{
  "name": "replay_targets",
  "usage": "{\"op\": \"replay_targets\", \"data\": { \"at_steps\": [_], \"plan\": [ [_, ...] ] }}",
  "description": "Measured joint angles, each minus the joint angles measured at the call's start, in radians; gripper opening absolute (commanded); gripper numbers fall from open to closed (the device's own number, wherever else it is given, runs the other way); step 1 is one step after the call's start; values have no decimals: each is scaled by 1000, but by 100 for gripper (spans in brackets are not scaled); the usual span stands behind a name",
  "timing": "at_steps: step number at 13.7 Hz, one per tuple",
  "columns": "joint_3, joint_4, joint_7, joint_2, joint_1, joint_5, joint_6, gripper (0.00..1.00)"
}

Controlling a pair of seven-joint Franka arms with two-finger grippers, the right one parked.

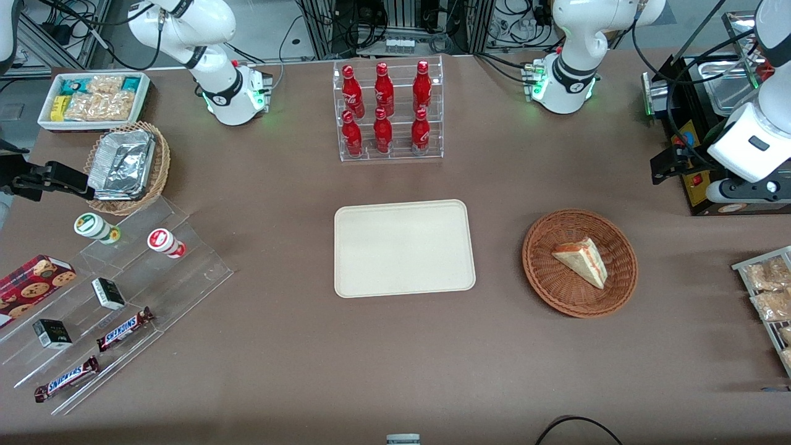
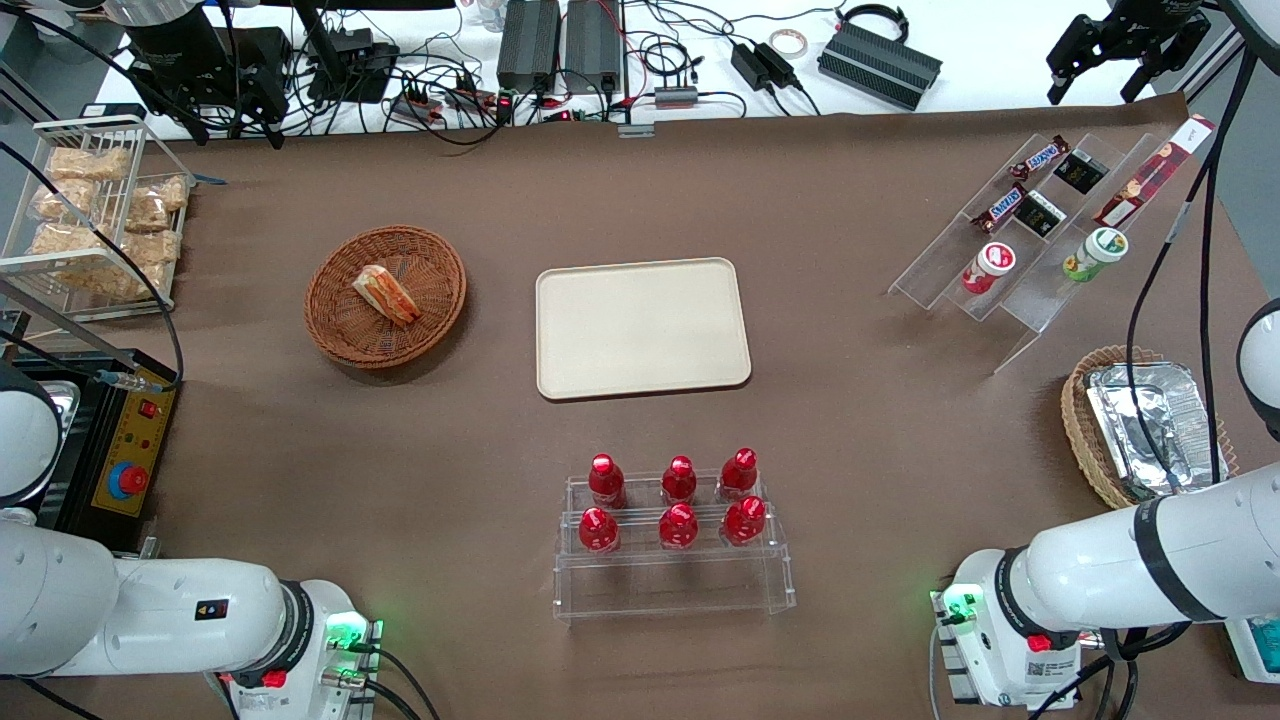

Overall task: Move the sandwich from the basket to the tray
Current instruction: 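Move the left gripper down over the sandwich in the wicker basket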

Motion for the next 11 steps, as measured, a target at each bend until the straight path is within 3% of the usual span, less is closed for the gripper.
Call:
{"op": "replay_targets", "data": {
  "at_steps": [6, 11],
  "plan": [
    [9, -1, 0, 14, -2, 0, 0, 100],
    [8, -37, -37, 137, -7, 0, 105, 100]
  ]
}}
